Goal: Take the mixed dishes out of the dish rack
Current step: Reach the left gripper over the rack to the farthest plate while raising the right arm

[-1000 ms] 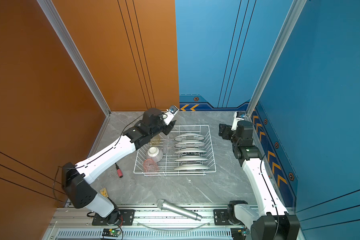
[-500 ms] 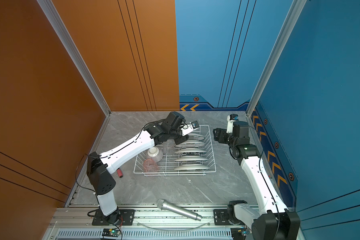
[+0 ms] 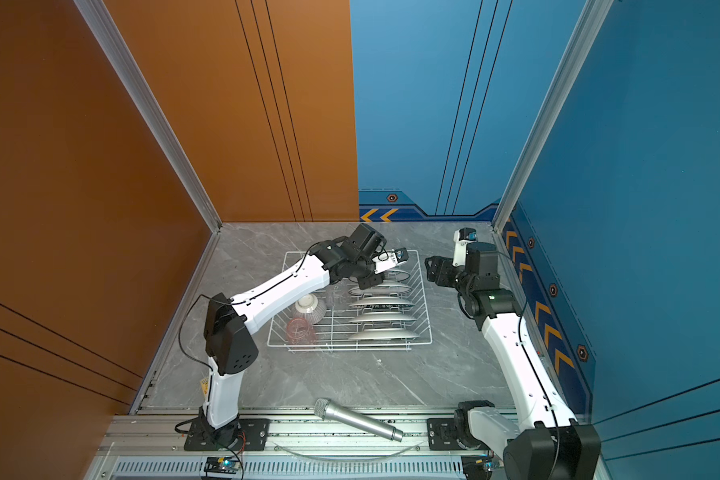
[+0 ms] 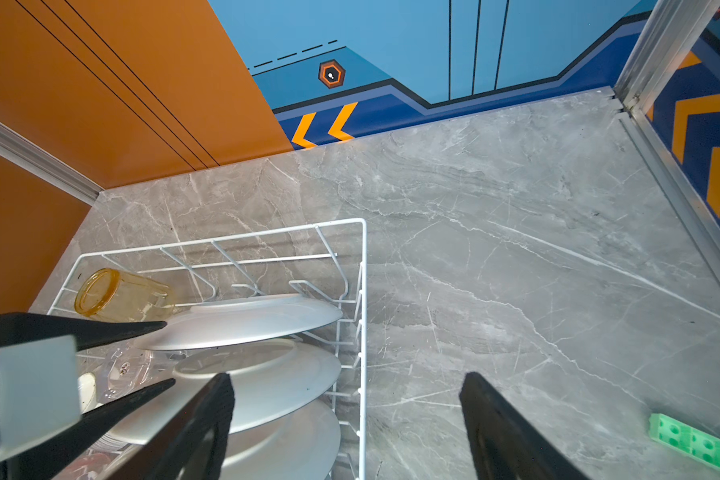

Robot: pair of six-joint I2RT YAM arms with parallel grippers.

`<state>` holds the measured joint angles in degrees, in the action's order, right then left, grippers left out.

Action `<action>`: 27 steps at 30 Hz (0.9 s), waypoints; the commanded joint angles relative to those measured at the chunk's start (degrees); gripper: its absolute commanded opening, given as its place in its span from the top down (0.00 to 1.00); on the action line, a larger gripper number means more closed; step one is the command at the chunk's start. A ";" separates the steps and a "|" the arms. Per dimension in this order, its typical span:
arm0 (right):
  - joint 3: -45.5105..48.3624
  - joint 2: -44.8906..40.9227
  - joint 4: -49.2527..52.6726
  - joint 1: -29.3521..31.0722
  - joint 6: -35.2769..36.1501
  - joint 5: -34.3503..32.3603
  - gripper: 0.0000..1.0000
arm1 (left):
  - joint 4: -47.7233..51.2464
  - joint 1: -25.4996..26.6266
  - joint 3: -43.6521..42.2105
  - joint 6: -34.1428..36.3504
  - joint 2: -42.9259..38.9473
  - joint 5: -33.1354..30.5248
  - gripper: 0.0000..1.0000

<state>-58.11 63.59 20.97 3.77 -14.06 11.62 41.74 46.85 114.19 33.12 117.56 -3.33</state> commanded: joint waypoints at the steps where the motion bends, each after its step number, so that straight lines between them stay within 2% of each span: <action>1: 0.61 -1.45 -1.28 0.06 -1.10 -0.48 0.16 | 2.37 -0.55 2.83 1.83 1.71 0.01 0.62; 9: 1.23 -1.72 -1.16 0.10 -1.14 -1.14 0.16 | 2.40 -1.76 5.83 2.79 4.93 -2.32 0.70; 17: 1.49 -1.98 -1.48 0.01 -1.23 -1.33 0.16 | 2.23 -1.18 8.31 5.50 7.64 -9.72 0.80; 27: 2.03 -2.16 -1.71 0.01 -1.27 -1.33 0.16 | -0.40 -0.01 8.02 7.90 8.24 -14.49 0.92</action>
<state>-56.90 62.65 20.38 3.77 -14.50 11.35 40.64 46.15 121.32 42.06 124.64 -16.36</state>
